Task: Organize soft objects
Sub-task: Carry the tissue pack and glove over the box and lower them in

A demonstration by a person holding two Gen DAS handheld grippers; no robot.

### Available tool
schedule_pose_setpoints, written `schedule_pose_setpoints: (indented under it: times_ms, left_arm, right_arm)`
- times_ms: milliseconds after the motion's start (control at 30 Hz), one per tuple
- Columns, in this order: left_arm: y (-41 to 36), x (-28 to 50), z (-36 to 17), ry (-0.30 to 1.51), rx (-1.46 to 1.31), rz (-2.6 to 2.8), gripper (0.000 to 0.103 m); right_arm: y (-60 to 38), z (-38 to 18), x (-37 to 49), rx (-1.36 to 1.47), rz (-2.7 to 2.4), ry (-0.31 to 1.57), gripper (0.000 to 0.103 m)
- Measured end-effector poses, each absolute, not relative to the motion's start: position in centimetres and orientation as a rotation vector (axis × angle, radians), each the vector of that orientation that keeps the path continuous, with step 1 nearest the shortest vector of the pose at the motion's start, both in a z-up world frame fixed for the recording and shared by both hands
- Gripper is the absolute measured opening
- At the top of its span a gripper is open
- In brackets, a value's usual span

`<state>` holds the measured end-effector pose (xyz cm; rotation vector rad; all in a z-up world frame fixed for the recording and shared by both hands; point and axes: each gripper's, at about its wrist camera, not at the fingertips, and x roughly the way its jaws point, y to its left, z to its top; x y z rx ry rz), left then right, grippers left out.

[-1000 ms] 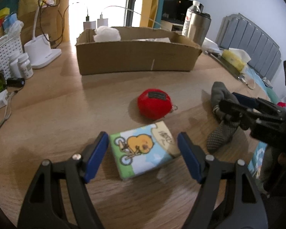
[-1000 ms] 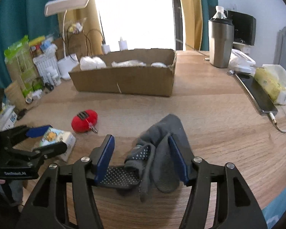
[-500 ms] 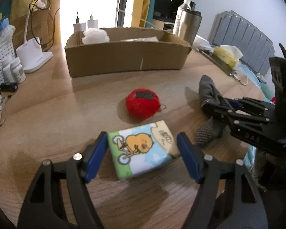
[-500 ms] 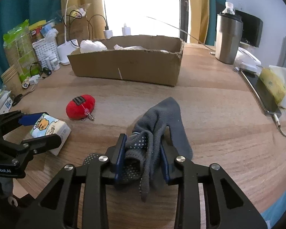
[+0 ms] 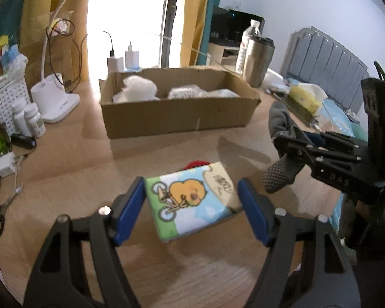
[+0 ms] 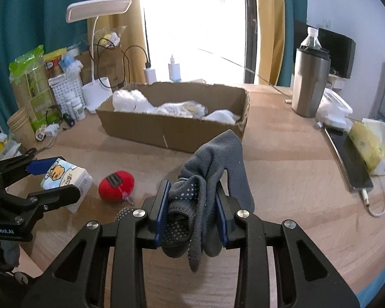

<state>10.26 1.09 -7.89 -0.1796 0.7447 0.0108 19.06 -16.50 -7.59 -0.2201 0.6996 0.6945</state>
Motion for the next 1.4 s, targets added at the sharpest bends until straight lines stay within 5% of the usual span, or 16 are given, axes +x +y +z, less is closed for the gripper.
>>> schedule_pose_setpoints:
  times_ms: [1400]
  left_arm:
    - [3.8,20.5,-3.5,0.672,-0.146,0.028,0.074]
  right_arm:
    - [-14.7,-3.8,29.1,-0.165,0.71,0.618,0.034]
